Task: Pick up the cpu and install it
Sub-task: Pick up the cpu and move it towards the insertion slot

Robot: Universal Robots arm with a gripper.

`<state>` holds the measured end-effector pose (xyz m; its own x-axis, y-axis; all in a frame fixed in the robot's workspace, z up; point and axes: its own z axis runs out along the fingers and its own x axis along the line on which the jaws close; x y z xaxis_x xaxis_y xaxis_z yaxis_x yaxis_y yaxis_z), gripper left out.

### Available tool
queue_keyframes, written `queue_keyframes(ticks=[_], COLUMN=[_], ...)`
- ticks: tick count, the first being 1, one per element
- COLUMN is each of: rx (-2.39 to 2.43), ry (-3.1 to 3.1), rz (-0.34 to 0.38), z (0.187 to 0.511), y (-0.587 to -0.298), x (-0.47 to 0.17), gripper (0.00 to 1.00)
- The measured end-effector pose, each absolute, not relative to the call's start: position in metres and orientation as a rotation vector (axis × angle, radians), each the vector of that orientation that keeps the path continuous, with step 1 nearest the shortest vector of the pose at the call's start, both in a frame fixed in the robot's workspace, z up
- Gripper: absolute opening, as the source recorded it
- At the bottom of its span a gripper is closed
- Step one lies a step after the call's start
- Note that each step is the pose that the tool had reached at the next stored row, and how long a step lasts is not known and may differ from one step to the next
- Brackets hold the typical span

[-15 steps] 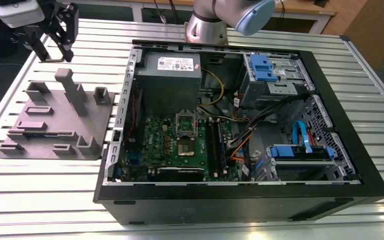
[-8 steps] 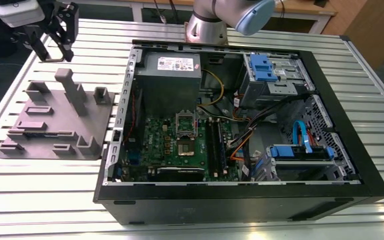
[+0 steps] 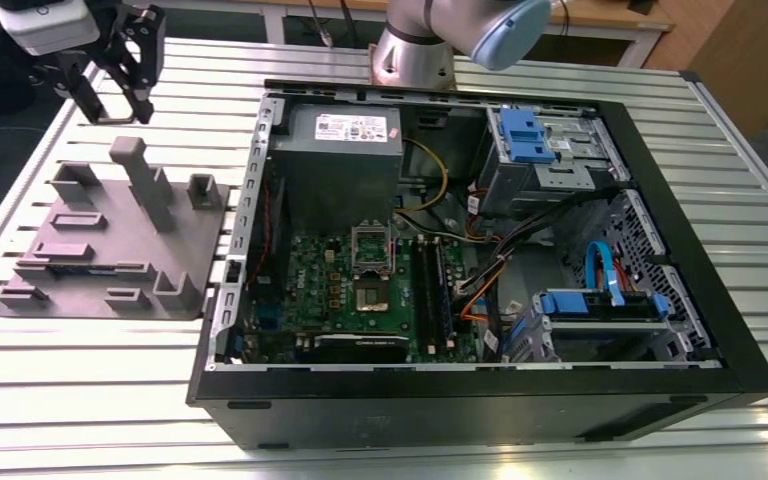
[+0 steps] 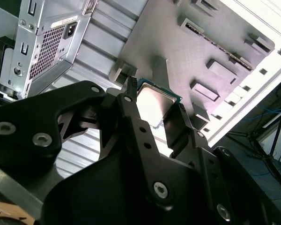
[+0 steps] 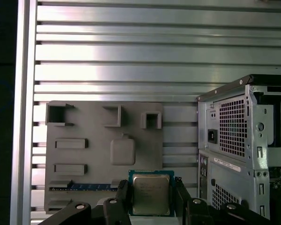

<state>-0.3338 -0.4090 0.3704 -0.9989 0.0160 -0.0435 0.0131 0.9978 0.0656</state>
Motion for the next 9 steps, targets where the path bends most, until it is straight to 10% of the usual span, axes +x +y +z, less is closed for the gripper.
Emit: queue_keyframes(ticks=[9], rx=[0.022], ry=[3.096], rz=[0.101], z=[0.3704], y=[-0.4090], x=[-0.3249], gripper=[0.47])
